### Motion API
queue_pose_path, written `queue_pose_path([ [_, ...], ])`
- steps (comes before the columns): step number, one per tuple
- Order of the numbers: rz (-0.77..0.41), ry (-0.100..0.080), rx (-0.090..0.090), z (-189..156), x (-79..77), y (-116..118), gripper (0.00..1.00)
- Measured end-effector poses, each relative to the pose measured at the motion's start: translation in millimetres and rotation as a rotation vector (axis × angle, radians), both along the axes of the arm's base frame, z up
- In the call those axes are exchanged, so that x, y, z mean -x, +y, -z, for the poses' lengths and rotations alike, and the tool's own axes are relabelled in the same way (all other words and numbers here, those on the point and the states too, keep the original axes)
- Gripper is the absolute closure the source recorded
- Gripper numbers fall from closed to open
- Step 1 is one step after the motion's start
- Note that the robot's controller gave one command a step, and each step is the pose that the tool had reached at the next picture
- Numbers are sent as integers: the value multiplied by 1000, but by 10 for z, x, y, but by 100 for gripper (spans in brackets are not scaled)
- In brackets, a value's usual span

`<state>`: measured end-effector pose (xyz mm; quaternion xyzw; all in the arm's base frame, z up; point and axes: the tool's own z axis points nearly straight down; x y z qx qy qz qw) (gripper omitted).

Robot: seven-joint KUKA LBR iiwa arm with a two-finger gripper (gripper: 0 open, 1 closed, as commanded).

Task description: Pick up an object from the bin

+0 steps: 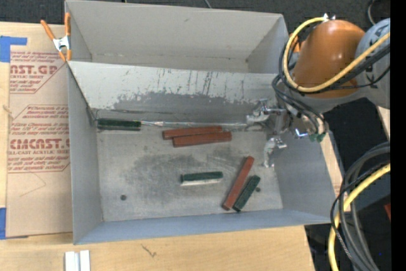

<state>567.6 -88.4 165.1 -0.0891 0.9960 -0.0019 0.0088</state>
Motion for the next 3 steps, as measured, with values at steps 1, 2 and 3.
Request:
queue_pose_path([
  [1, -8, 9, -2, 170, 32, 28, 0],
  [2, -43, 16, -2, 452, -90, 193, 0],
  [3, 35, 15, -6, 656, 59, 36, 0],
])
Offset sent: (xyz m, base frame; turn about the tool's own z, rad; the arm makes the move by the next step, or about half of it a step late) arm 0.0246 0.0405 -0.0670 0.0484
